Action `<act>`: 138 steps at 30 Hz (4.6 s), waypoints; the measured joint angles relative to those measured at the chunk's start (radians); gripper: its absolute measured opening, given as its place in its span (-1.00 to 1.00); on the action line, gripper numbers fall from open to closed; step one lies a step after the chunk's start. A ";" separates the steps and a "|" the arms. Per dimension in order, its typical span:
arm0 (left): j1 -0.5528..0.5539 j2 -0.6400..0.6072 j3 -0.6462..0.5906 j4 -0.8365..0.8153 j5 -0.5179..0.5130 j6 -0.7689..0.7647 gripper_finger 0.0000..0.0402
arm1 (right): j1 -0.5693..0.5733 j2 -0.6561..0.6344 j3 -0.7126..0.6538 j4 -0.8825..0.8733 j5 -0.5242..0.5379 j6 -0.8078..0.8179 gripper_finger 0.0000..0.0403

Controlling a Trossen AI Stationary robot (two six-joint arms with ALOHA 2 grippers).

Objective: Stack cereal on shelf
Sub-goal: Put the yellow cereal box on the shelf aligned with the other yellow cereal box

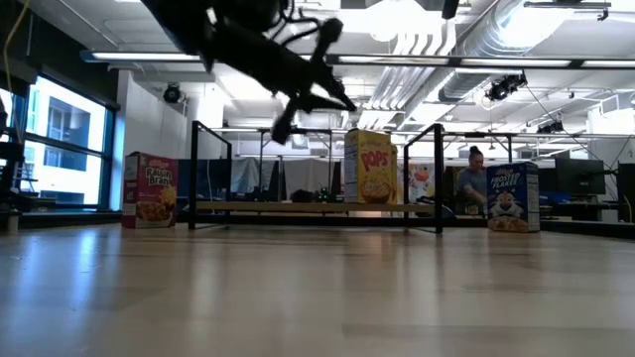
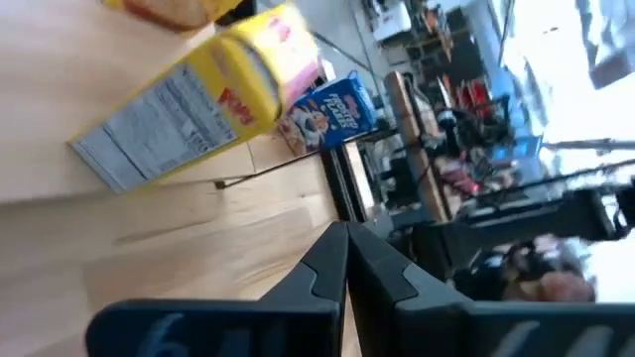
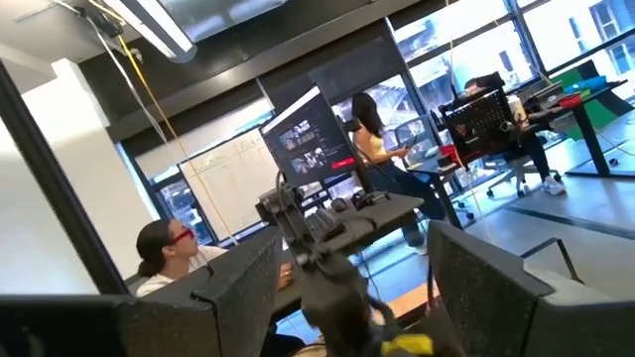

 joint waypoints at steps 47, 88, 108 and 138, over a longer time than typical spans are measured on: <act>0.174 0.245 0.169 -0.097 0.082 -0.094 -1.00 | 0.000 0.000 0.000 -0.022 0.019 -0.008 0.24; 0.396 -0.257 0.052 0.080 0.280 0.490 -1.00 | 0.134 0.287 0.221 -1.085 0.306 0.601 -0.92; 0.398 -0.299 0.045 0.187 0.438 0.507 -1.00 | 0.115 0.816 0.647 -1.459 0.462 -0.556 -1.00; 0.404 -0.300 0.046 0.185 0.431 0.455 -1.00 | -0.013 1.053 0.718 -1.534 0.604 -0.683 -1.00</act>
